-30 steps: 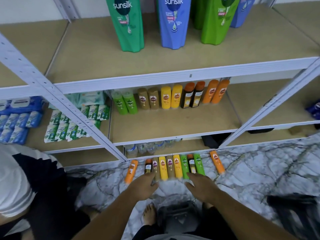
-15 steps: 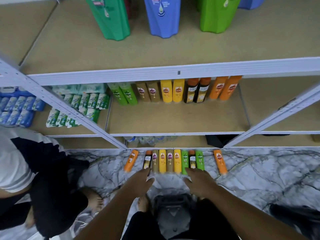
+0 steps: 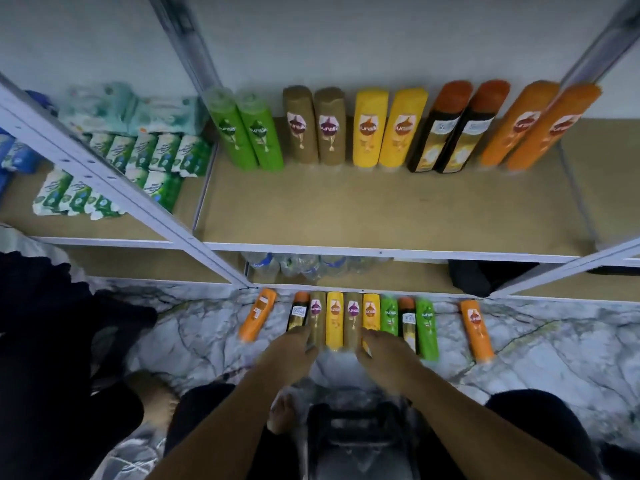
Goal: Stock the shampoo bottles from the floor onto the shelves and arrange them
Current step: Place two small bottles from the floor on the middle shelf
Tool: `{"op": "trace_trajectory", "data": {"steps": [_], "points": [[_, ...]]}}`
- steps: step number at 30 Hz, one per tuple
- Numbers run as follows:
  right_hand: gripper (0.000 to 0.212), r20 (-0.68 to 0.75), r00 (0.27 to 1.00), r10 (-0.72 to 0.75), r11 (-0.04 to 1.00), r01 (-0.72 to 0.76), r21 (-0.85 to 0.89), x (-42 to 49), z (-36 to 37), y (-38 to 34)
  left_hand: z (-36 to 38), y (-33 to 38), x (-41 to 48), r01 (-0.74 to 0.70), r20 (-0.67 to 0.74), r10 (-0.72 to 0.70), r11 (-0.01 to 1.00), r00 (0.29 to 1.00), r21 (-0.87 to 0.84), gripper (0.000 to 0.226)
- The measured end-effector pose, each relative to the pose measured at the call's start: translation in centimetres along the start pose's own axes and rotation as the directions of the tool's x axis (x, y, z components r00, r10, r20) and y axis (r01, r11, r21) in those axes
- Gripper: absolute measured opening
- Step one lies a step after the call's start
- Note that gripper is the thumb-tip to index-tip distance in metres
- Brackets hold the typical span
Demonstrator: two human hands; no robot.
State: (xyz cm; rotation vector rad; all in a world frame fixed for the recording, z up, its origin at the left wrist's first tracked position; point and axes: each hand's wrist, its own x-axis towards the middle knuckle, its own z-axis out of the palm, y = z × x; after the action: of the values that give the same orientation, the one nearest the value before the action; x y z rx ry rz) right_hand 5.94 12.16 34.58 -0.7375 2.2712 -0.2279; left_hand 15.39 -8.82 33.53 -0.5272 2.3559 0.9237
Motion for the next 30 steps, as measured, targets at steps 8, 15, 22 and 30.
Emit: {"op": "trace_trajectory", "data": {"steps": [8,15,22,30], "points": [[0.055,0.018,0.999,-0.048,0.999,0.048,-0.006,14.8,12.7,4.6,10.5,-9.8,12.7,-0.028,-0.067,0.031,0.999,0.997,0.046,0.023],[0.054,-0.038,0.998,-0.046,0.999,0.045,-0.029,18.6,18.6,5.5,14.6,-13.0,15.5,0.002,-0.196,0.002,1.0,0.981,0.021,0.027],[0.054,-0.055,0.996,-0.064,0.998,0.064,0.011,14.4,19.0,4.0,14.8,-12.4,11.7,-0.082,-0.271,0.096,0.995,0.958,0.064,0.022],[0.059,-0.129,0.985,-0.115,0.993,0.118,0.012,10.3,18.5,1.9,14.0,-12.8,8.2,-0.09,-0.296,0.088,0.996,0.951,0.005,0.027]]}}
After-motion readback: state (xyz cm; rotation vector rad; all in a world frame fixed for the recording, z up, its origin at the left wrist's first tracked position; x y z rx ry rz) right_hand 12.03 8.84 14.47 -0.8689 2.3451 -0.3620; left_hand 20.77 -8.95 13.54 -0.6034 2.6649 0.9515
